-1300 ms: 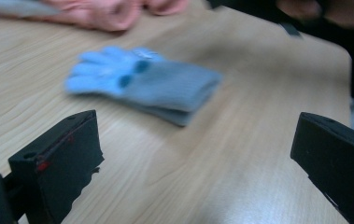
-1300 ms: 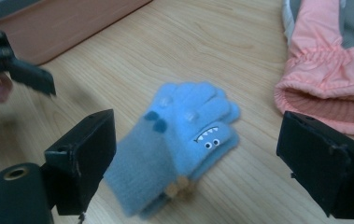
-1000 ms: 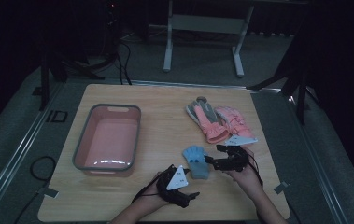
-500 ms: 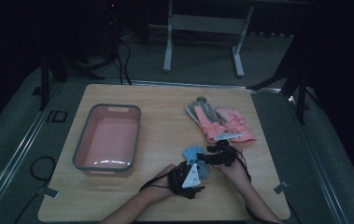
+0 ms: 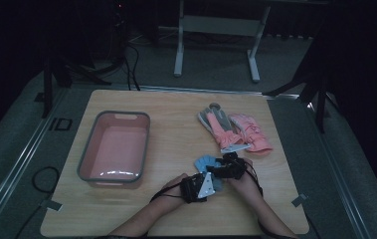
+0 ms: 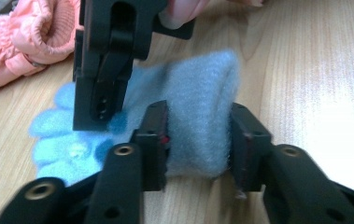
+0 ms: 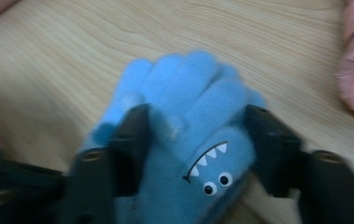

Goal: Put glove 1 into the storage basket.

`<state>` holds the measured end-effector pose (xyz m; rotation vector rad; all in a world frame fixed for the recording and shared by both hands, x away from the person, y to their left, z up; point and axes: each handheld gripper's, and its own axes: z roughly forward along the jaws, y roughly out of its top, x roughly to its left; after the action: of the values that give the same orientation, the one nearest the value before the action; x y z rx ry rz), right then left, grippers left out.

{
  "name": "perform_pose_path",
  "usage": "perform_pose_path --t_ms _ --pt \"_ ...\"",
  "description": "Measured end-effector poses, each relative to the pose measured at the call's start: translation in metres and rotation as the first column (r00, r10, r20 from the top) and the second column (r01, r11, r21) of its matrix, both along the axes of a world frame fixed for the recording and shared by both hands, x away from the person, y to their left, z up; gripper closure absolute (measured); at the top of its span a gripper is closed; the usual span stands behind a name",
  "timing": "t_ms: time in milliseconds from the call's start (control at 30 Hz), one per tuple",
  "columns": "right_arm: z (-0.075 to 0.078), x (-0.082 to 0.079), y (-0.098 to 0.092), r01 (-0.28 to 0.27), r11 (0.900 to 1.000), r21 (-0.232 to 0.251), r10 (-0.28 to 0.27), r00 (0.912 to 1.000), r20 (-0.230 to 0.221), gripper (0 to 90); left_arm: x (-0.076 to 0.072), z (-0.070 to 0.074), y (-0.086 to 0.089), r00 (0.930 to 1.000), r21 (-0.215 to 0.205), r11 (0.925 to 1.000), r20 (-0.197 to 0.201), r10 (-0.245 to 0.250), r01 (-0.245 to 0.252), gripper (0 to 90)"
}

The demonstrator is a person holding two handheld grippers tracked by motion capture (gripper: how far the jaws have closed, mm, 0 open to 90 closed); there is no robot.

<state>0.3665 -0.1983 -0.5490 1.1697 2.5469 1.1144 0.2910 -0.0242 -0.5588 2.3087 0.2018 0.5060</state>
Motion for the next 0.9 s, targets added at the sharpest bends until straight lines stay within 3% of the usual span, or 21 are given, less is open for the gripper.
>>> perform_pose_path --t_ms 100,200,333,600,767,900 --pt "-0.001 0.003 -0.001 -0.017 0.999 0.045 0.02 0.9978 -0.064 74.4 0.005 0.003 0.001 0.9979 -0.023 0.9996 -0.062 0.017 -0.018 71.9" --pt "0.0 0.007 -0.001 -0.017 0.998 0.064 0.024 0.994 -0.107 78.2 0.011 0.007 0.005 0.9927 -0.047 0.9986 -0.12 0.019 -0.024 75.0" --pt "0.006 0.008 -0.004 -0.025 0.994 0.105 0.036 0.9937 -0.106 79.5 0.016 0.013 0.008 0.9863 -0.053 0.9983 -0.164 0.015 -0.024 76.1" --pt "0.034 0.012 -0.004 -0.04 0.989 0.145 0.05 0.9966 -0.066 80.6 0.018 0.04 0.015 0.9921 -0.057 0.9979 -0.124 0.023 -0.03 76.6" --pt "0.052 0.013 0.005 -0.048 0.989 0.136 0.051 0.9985 -0.021 80.6 0.019 0.055 0.021 0.9953 -0.041 0.9984 -0.09 0.034 -0.038 76.9" --pt "0.061 0.015 0.013 -0.058 0.991 0.123 0.058 0.9983 -0.002 80.6 0.021 0.063 0.028 0.9942 -0.041 0.9982 -0.099 0.04 -0.044 76.9"
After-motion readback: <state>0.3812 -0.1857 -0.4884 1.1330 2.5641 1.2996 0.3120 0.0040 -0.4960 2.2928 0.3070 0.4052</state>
